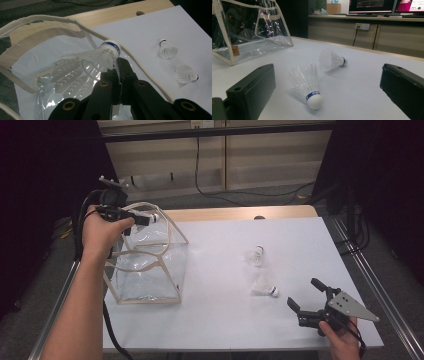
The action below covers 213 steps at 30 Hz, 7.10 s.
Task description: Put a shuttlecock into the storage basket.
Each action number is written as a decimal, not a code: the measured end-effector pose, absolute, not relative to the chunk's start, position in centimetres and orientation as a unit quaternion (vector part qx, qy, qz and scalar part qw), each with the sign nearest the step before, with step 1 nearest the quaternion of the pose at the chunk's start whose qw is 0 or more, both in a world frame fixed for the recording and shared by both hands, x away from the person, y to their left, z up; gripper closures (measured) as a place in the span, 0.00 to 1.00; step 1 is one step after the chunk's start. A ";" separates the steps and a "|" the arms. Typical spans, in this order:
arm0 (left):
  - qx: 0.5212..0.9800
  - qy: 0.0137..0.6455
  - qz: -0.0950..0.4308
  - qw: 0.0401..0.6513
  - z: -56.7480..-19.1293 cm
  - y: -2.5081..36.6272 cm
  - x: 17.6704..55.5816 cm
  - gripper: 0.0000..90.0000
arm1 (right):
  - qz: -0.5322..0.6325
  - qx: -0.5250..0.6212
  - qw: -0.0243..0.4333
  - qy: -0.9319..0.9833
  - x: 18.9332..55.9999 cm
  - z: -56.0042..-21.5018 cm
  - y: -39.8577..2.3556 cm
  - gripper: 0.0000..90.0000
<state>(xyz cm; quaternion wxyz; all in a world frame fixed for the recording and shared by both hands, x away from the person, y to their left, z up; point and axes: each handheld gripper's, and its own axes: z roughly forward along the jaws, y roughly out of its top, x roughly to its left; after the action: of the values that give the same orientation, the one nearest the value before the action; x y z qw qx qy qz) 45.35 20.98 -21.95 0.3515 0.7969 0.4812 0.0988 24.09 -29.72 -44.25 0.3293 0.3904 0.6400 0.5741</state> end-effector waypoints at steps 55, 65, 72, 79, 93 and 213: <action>0.818 0.419 0.039 0.393 -21.7 18.5 43.5 0.54 | 0.575 0.393 0.330 0.637 24.0 -44.2 -29.9 0.00; 0.830 0.388 0.025 0.399 -21.2 16.8 42.5 0.46 | 0.576 0.393 0.330 0.636 23.9 -44.2 -29.9 0.00; 0.836 0.374 0.018 0.401 -21.2 15.6 41.9 0.43 | 0.575 0.392 0.331 0.637 23.9 -44.2 -29.9 0.00; 0.837 0.366 0.005 0.407 -21.5 14.4 41.5 0.38 | 0.576 0.392 0.331 0.637 23.9 -44.2 -29.9 0.00; 0.841 0.345 0.001 0.418 -22.3 12.7 40.9 0.27 | 0.576 0.392 0.331 0.636 23.9 -44.2 -29.9 0.00; 0.865 0.282 -0.044 0.412 -33.8 6.6 38.7 0.10 | 0.575 0.392 0.333 0.636 23.8 -44.1 -30.1 0.00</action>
<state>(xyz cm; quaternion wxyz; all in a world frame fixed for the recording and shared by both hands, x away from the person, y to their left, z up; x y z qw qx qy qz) 38.65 6.62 -33.83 0.4124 0.8652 0.2819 -0.0438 23.82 -30.06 -44.07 0.3331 0.3921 0.6359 0.5753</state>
